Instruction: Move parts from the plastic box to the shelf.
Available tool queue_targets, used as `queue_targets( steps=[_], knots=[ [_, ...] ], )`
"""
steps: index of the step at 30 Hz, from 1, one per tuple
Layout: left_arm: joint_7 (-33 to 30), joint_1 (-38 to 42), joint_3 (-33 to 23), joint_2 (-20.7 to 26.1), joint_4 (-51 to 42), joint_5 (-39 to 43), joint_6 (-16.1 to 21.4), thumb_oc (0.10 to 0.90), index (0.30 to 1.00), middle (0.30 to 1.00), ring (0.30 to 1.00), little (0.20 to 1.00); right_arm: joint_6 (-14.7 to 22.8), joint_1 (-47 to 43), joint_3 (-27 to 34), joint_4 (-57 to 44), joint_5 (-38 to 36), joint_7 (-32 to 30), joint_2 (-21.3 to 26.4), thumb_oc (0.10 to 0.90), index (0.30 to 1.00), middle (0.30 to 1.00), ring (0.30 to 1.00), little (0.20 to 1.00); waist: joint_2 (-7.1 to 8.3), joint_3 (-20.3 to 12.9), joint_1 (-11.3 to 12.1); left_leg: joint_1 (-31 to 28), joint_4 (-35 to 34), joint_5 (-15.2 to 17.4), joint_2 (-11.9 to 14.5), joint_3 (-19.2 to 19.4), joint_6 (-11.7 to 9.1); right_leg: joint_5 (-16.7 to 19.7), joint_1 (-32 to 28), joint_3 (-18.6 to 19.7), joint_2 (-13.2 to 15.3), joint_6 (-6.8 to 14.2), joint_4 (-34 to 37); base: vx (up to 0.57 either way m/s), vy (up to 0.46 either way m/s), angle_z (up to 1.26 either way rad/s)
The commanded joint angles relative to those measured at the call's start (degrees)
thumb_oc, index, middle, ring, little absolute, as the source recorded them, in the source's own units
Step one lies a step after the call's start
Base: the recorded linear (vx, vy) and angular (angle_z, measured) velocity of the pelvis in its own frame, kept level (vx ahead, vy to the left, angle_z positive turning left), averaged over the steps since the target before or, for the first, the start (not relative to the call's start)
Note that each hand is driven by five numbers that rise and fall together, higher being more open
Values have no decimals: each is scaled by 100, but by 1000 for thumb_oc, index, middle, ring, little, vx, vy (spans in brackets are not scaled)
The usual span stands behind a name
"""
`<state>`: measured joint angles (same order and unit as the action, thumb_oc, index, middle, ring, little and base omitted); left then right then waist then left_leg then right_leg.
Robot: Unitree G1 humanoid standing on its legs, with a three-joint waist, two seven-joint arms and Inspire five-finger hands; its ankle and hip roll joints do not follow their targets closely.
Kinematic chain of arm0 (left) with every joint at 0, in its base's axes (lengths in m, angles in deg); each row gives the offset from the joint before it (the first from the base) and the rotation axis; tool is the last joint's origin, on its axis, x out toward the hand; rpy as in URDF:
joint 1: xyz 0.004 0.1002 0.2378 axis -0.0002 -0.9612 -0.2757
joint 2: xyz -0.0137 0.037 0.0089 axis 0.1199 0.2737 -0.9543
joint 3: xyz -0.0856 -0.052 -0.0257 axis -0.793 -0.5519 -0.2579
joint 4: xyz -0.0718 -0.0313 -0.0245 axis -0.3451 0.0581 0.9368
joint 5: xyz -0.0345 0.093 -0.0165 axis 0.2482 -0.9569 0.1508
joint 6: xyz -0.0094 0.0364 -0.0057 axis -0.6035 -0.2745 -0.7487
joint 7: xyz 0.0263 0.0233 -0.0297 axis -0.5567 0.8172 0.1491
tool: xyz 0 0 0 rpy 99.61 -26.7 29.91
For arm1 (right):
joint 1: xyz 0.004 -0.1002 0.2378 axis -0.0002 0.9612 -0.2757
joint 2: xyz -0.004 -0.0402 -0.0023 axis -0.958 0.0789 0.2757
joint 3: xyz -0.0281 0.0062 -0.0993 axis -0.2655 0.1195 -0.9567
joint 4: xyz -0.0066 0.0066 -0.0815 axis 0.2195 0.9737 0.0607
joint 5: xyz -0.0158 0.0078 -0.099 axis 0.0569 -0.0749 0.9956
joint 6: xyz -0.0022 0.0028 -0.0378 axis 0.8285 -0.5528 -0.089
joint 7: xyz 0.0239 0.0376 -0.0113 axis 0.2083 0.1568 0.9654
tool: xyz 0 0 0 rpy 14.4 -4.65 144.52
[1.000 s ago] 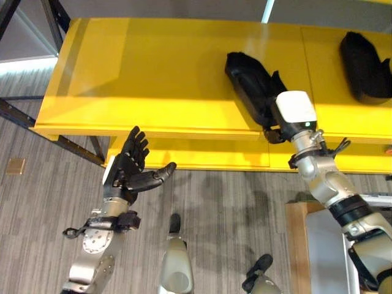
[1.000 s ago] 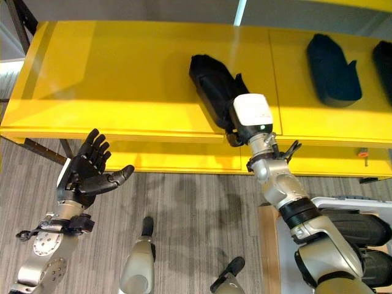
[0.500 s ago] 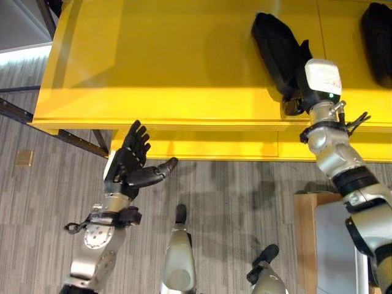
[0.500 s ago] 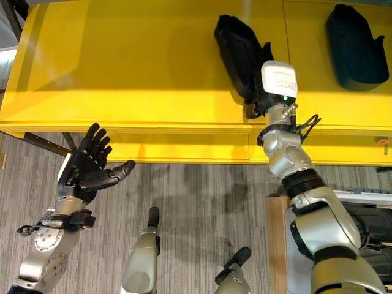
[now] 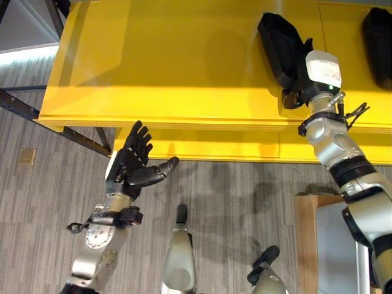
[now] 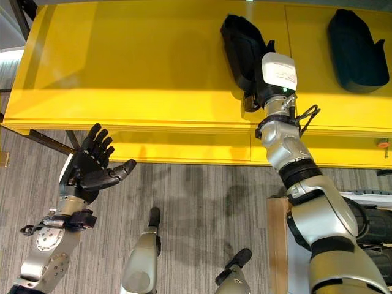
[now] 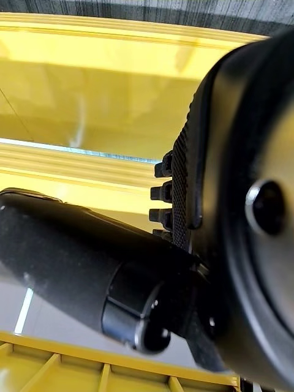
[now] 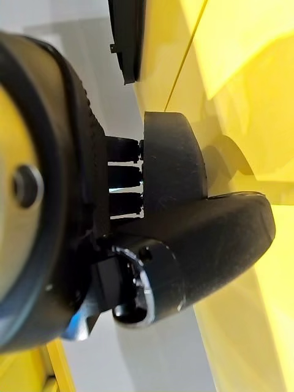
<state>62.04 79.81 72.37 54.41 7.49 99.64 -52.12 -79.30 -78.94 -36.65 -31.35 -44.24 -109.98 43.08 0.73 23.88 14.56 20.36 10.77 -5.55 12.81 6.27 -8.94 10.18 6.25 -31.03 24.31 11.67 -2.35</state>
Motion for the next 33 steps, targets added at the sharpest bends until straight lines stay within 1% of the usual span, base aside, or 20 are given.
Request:
queue_targets(
  steps=[1,6,7,8,9,10,16,20,22,24,26,27,33],
  knots=[
    [27,308,-18,193,-680,83,745,900,1000,1000,1000,1000,158,-1246,-355,-134,51,-467,236,400,300,300,300,300,75,-178,196,88,-17,41,-173,13,276,-410,-315,-148,24,112,-628,-2,2,10],
    [17,321,-2,208,-682,105,757,900,1000,1000,1000,1000,150,-1282,-393,-33,22,-430,184,400,300,300,300,300,91,-157,243,134,-7,48,-206,-11,292,-358,-308,-190,36,125,-605,12,-3,3],
    [15,320,-5,207,-686,115,763,900,1000,1000,1000,1000,147,-1290,-391,-17,7,-429,169,400,300,300,300,300,100,-175,249,84,-24,163,-197,-78,232,-442,-350,-115,7,197,-608,71,-20,6],
    [10,322,-2,207,-692,121,763,900,1000,1000,1000,1000,153,-1322,-405,18,-20,-435,149,400,300,300,300,300,105,-170,257,92,-28,164,-203,-83,235,-429,-351,-124,8,203,-598,-4,8,11],
    [-3,334,2,218,-696,121,785,900,1000,1000,1000,1000,148,-1386,-443,101,-60,-436,146,400,300,300,300,300,100,-128,295,167,-12,58,-235,-26,304,-319,-308,-228,38,136,-583,-1,9,12],
    [-3,333,1,219,-689,122,788,900,1000,1000,1000,1000,150,-1405,-454,120,-67,-427,142,400,300,300,300,300,107,-143,291,116,-25,181,-224,-96,242,-408,-348,-151,9,215,-592,0,7,10],
    [11,369,34,247,-734,178,816,900,1000,1000,1000,1000,131,-1718,-673,604,-173,-401,238,400,300,300,300,300,116,-87,375,224,-6,178,-271,-126,255,-328,-325,-199,12,232,-554,12,-2,7],
    [28,373,51,240,-752,211,811,900,1000,1000,1000,1000,130,-1872,-898,970,-198,-320,338,400,300,300,300,300,109,-49,400,276,13,181,-301,-137,266,-329,-299,-226,17,230,-572,4,8,2],
    [42,396,59,271,-752,206,822,900,1000,1000,1000,1000,97,-1947,-1212,1220,42,-200,419,400,300,300,300,300,111,-20,424,302,14,179,-318,-149,271,-318,-282,-227,17,230,-561,4,8,6],
    [35,398,42,247,-765,194,818,900,1000,1000,1000,1000,113,-2000,-1358,1318,148,-96,442,400,300,300,300,300,100,-4,425,318,10,178,-321,-157,269,-346,-272,-223,6,225,-569,4,3,3],
    [24,415,48,220,-746,164,835,900,1000,1000,1000,1000,121,-1961,-1314,1347,87,-102,397,400,300,300,300,300,93,15,425,336,27,177,-312,-155,274,-376,-241,-216,18,217,-606,1,-2,2],
    [27,438,66,217,-752,178,838,900,1000,1000,1000,1000,125,-1948,-1386,1322,148,-64,340,900,1000,1000,1000,1000,86,26,412,324,22,173,-298,-157,270,-391,-218,-199,20,211,-621,0,0,0],
    [-12,440,49,207,-743,188,832,900,1000,1000,1000,1000,138,-1861,-1348,1100,184,31,192,900,1000,1000,1000,1000,86,62,367,298,15,183,-291,-148,274,-389,-196,-167,28,202,-641,0,0,0]
  ],
)
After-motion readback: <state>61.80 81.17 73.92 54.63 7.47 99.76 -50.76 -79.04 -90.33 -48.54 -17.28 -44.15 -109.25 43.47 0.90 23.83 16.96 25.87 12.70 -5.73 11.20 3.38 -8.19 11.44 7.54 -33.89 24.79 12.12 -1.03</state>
